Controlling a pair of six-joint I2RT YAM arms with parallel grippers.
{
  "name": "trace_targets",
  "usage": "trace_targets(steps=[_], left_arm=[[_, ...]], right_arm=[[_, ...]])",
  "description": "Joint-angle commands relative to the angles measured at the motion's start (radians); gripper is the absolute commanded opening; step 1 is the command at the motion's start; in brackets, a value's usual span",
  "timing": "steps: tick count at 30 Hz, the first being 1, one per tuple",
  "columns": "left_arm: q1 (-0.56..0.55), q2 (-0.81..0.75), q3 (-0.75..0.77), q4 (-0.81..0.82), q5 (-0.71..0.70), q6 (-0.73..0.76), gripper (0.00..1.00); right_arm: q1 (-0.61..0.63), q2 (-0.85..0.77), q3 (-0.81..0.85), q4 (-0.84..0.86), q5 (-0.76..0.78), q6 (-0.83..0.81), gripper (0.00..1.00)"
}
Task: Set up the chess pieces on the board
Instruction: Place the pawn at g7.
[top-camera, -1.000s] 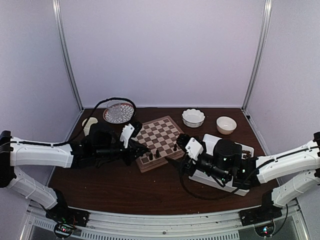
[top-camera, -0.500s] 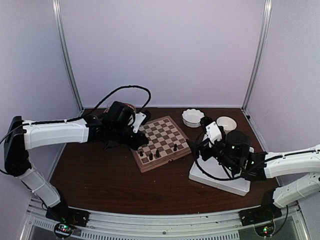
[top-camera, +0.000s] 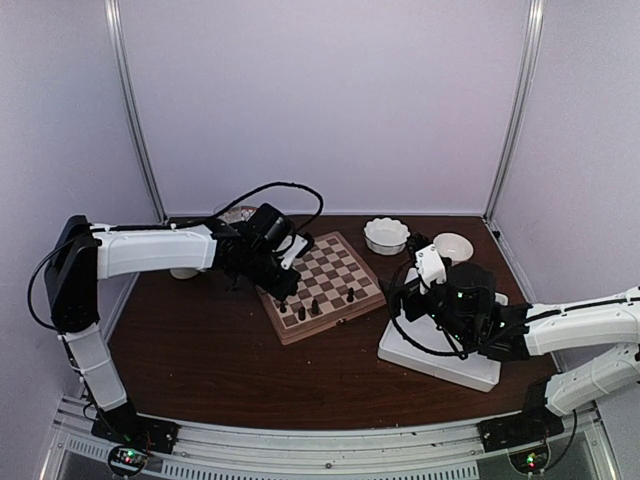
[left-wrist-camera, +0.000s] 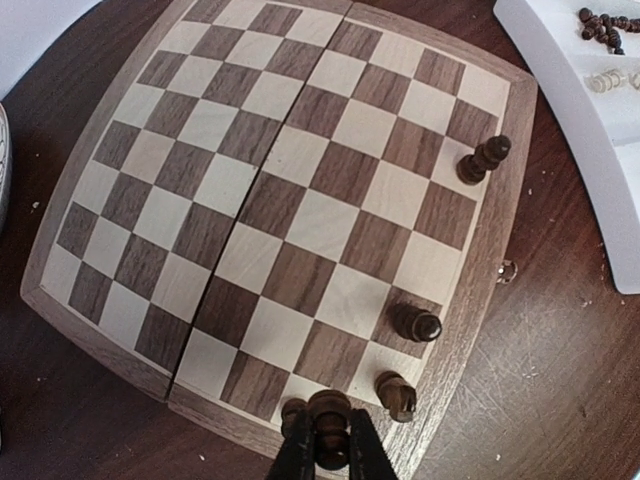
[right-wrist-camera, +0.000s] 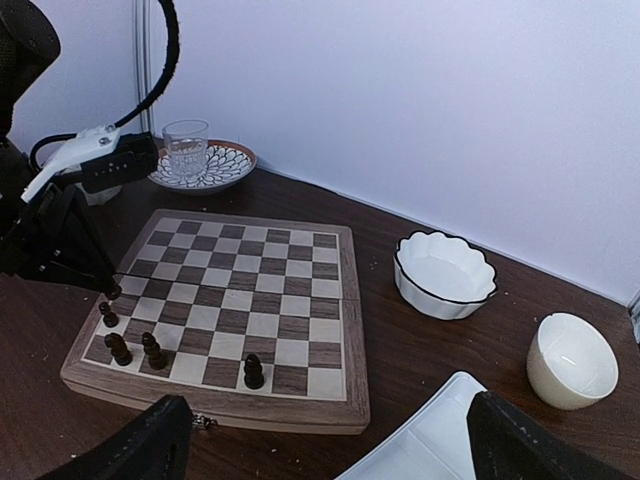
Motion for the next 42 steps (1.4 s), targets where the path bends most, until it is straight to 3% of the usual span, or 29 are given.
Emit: trace_targets(steps=[1, 25, 42], left_arm=[[0.017, 0.026, 0.038, -0.016, 0.011, 0.023, 0.00], [0.025, 0.189, 0.146, -0.069, 0.044, 0.044, 0.00], [0.026, 0.217, 0.157, -0.100, 0.045, 0.045, 0.01]], right_arm=[[-0.007, 0.006, 0.013, 0.006, 0.009, 0.021, 1.00], [-0.009, -0.012, 0.003, 0.010, 0.003, 0.018, 1.00], [-0.010, -0.011, 0.003, 0.013, 0.000, 0.011, 1.00]])
